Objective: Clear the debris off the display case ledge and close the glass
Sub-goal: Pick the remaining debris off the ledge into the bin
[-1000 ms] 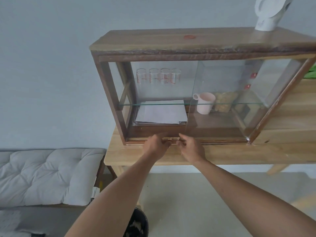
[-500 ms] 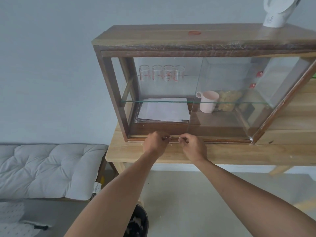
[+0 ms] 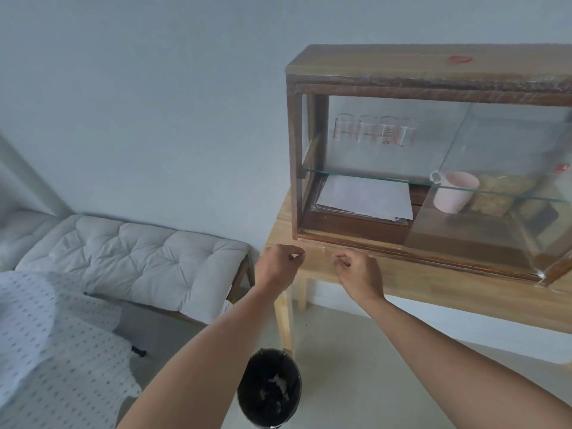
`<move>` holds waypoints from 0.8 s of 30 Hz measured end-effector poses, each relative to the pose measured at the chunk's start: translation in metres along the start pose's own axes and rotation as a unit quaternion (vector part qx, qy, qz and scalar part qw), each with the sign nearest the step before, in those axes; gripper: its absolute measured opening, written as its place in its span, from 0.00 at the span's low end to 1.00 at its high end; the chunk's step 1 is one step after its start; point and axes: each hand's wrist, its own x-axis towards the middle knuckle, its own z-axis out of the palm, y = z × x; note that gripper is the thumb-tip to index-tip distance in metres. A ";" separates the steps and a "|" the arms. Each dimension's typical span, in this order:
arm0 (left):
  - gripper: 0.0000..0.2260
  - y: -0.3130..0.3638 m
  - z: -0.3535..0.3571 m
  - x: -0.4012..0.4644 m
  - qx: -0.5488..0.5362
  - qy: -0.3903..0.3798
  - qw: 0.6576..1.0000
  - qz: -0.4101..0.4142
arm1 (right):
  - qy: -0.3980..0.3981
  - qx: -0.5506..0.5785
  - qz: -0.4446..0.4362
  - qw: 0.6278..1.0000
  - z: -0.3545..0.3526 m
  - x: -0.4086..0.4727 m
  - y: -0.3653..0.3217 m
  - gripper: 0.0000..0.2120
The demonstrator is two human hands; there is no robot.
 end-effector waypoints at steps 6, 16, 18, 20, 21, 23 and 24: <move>0.09 -0.065 -0.031 -0.027 -0.006 0.024 0.998 -0.063 | -0.076 -0.007 -0.062 0.995 0.049 -0.021 -0.031 0.10; 0.09 -0.169 -0.019 -0.091 -0.002 0.007 0.981 -0.196 | -0.249 -0.101 -0.121 0.956 0.144 -0.078 -0.011 0.10; 0.08 -0.184 -0.008 -0.100 -0.004 -0.001 0.976 -0.219 | -0.270 -0.116 -0.118 0.948 0.161 -0.083 0.002 0.10; 0.09 -0.198 0.005 -0.107 -0.002 -0.004 0.973 -0.231 | -0.287 -0.129 -0.112 0.943 0.174 -0.086 0.014 0.10; 0.09 -0.203 0.011 -0.110 0.001 -0.005 0.972 -0.236 | -0.294 -0.136 -0.111 0.940 0.181 -0.086 0.018 0.10; 0.09 -0.213 0.022 -0.115 0.006 -0.014 0.968 -0.252 | -0.313 -0.150 -0.103 0.932 0.191 -0.086 0.028 0.11; 0.09 -0.217 0.026 -0.117 0.004 -0.020 0.965 -0.261 | -0.325 -0.154 -0.097 0.928 0.195 -0.086 0.031 0.11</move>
